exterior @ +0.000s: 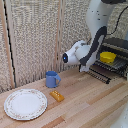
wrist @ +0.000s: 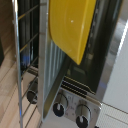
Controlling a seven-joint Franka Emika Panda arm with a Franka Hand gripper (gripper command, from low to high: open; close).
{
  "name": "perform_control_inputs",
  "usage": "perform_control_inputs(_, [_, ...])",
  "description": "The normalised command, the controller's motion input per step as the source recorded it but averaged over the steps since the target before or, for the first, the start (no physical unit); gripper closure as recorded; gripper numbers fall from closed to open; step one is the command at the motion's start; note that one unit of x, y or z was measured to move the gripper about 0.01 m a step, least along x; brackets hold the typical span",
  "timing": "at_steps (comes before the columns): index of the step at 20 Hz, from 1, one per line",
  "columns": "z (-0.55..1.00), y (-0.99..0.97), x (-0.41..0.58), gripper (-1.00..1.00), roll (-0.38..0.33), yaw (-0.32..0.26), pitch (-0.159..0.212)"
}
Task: Please reach out your grabber to the yellow dish. Tenderly grip the yellow dish using your grabber. Set the yellow dish on the baking sheet. Posit your grabber on the rim of the baking sheet carrying the yellow dish. Mindfully slide the baking sheet with the yellow dish into the oven. Let go of your grabber's hold on the baking sheet's edge when it is entirely in the oven.
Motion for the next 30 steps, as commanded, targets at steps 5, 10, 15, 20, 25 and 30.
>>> perform_control_inputs(5, [0.01,-0.5,-0.067,-1.0,0.082,0.039,0.01])
perform_control_inputs(10, [0.0,-0.41,-0.029,1.0,0.039,0.001,0.0])
perform_control_inputs(15, [0.0,-0.11,-0.012,1.0,0.013,-0.021,0.005])
perform_control_inputs(20, [0.0,0.0,-0.039,1.0,0.001,-0.054,0.0])
perform_control_inputs(25, [0.15,-0.05,0.017,1.0,0.088,-0.097,-0.007])
perform_control_inputs(30, [0.37,-0.18,0.082,1.0,0.239,-0.131,-0.058])
